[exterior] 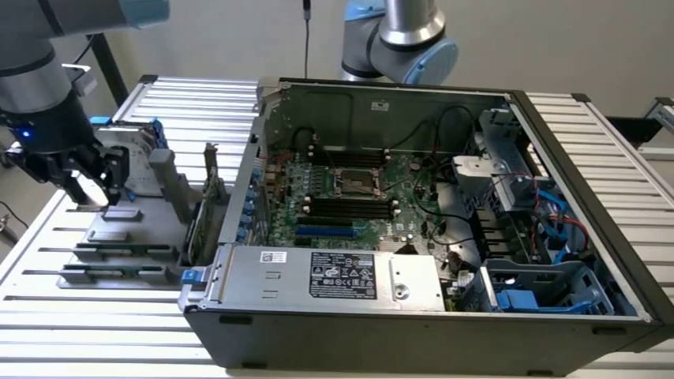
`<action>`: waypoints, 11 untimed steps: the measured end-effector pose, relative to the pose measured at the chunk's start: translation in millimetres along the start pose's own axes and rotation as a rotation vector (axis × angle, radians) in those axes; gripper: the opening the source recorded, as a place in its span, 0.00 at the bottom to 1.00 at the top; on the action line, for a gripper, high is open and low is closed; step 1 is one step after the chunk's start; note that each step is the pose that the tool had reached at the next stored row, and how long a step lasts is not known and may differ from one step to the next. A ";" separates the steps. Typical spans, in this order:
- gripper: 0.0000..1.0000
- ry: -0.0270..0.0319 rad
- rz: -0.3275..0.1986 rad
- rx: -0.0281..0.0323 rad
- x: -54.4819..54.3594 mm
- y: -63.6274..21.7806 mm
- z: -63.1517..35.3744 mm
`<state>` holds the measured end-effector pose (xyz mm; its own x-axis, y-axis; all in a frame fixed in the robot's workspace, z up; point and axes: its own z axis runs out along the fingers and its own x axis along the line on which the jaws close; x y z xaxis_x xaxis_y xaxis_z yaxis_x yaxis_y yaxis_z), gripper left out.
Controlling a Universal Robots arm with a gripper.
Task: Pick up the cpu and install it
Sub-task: 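Pick up the cpu and move it towards the insertion slot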
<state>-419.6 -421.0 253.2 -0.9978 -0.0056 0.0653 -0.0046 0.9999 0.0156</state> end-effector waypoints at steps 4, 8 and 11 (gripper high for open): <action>0.55 0.0002 0.000 0.0002 -3.2 0.8 -18.7; 0.55 0.0003 0.000 0.0001 -15.9 1.5 -37.4; 0.55 0.0007 0.000 0.0001 -27.5 2.0 -52.2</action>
<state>-388.7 -419.7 303.5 -0.9978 -0.0057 0.0660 -0.0047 0.9999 0.0155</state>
